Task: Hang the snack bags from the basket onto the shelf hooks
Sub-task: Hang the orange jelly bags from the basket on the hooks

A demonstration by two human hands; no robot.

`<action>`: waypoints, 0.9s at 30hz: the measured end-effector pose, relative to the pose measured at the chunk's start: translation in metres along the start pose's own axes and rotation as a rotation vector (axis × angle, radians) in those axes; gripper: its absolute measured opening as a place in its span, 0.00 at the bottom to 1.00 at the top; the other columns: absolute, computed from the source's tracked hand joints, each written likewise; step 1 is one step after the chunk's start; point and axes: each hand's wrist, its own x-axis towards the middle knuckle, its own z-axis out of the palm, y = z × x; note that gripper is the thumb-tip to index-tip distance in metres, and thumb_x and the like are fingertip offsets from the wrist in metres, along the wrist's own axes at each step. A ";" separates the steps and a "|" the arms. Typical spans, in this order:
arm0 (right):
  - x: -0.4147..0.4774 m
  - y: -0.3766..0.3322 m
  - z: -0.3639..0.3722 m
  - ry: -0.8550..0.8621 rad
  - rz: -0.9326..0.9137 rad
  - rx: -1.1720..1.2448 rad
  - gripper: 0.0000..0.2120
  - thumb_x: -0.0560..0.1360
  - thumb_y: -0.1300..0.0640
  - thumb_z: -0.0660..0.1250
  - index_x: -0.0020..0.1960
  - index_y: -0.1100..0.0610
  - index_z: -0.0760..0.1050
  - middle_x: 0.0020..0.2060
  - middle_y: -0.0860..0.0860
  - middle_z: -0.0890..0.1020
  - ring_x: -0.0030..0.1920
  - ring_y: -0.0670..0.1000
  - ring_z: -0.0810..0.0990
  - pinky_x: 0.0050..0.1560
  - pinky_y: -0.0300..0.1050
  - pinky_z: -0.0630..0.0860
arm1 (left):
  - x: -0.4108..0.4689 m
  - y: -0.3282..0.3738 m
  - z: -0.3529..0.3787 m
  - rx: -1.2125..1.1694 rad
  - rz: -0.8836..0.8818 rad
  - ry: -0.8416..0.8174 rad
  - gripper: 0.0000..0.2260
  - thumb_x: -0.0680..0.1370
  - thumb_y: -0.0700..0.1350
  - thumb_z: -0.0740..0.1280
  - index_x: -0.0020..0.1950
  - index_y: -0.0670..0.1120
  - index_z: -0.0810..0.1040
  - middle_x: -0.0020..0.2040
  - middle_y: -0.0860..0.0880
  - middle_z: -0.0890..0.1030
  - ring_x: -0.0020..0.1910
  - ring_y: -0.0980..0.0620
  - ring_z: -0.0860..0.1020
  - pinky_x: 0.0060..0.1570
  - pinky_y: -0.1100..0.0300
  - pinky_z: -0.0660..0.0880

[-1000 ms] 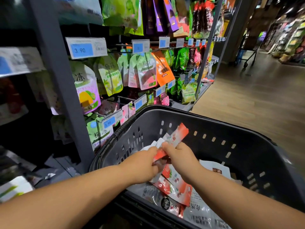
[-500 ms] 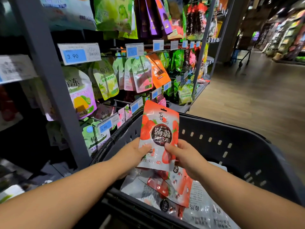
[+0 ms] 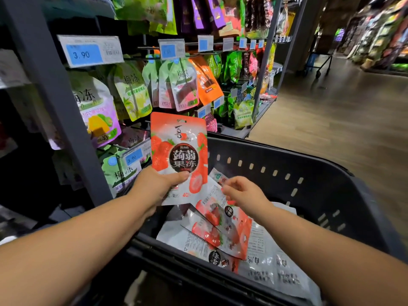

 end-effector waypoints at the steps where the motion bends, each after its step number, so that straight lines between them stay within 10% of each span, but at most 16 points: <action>1: 0.003 0.011 -0.004 0.057 0.048 -0.083 0.06 0.76 0.50 0.71 0.50 0.50 0.77 0.47 0.49 0.83 0.48 0.50 0.82 0.52 0.47 0.79 | -0.001 0.001 -0.001 -0.012 -0.010 0.030 0.07 0.71 0.34 0.75 0.45 0.41 0.82 0.30 0.51 0.83 0.26 0.56 0.81 0.27 0.65 0.74; 16: 0.029 0.050 -0.015 0.158 0.091 -0.632 0.25 0.78 0.46 0.68 0.72 0.51 0.71 0.68 0.51 0.72 0.67 0.54 0.72 0.65 0.50 0.73 | -0.020 -0.002 -0.007 -0.048 -0.099 0.078 0.08 0.71 0.35 0.76 0.47 0.41 0.82 0.32 0.45 0.84 0.25 0.49 0.82 0.21 0.57 0.77; 27: 0.048 0.047 -0.006 0.162 0.150 -0.895 0.12 0.80 0.48 0.63 0.52 0.51 0.82 0.43 0.50 0.83 0.46 0.55 0.81 0.49 0.50 0.80 | -0.014 -0.007 -0.005 -0.023 -0.104 0.060 0.11 0.70 0.35 0.77 0.51 0.43 0.83 0.39 0.46 0.86 0.33 0.50 0.84 0.31 0.59 0.79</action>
